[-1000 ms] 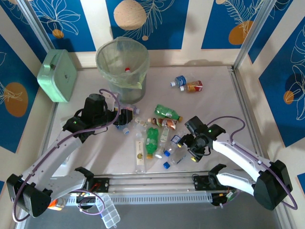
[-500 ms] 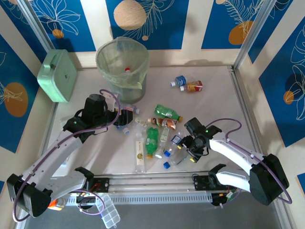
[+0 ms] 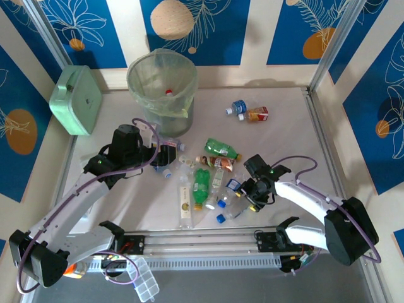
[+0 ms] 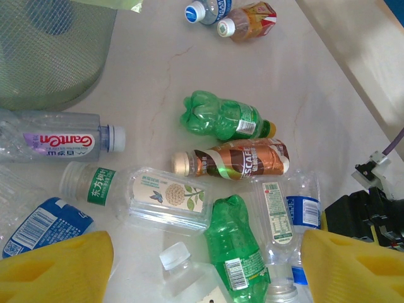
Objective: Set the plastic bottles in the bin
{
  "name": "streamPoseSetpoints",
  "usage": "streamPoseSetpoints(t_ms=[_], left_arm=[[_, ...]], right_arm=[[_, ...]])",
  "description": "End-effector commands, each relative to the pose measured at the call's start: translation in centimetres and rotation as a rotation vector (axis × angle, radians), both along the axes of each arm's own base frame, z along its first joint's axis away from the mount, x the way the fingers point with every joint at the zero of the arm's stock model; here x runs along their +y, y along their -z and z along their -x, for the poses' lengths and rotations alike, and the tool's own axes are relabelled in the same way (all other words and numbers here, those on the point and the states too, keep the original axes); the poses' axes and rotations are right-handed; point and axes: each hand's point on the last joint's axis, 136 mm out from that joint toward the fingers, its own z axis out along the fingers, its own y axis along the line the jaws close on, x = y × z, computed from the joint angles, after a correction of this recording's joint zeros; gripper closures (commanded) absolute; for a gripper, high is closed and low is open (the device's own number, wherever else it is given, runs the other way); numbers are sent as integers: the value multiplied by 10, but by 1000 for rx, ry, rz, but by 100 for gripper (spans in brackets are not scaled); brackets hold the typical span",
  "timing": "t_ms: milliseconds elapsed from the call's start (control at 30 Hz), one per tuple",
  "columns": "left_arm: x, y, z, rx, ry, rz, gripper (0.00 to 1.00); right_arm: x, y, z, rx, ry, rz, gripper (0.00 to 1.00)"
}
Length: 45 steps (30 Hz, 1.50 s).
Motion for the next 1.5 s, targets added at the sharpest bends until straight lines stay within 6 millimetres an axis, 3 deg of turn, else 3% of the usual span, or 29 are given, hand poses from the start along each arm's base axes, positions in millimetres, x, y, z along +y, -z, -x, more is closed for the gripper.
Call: streamPoseSetpoints(t_ms=[0, 300, 500, 700, 933, 1233, 1467], left_arm=[[-1, 5, 1, 0, 7, -14, 23], [-4, 6, 2, 3, 22, -6, 22], [-16, -6, 12, -6, 54, 54, 20], [-64, -12, 45, 50, 215, 111, 16], [-114, -34, 78, 127, 434, 310, 6], [-141, -70, 91, 198, 566, 561, 0], [-155, -96, 102, 264, 697, 766, 0]], right_arm=[[-3, -5, 2, 0, 3, 6, 41], [-7, -30, -3, -101, 3, -37, 48], [0, -67, -15, -257, -65, -98, 50], [17, -121, -35, -469, -174, -189, 51], [48, -202, -57, -782, -321, -348, 50], [77, -296, -52, -1148, -488, -583, 49], [87, -332, -41, -1286, -571, -694, 49]])
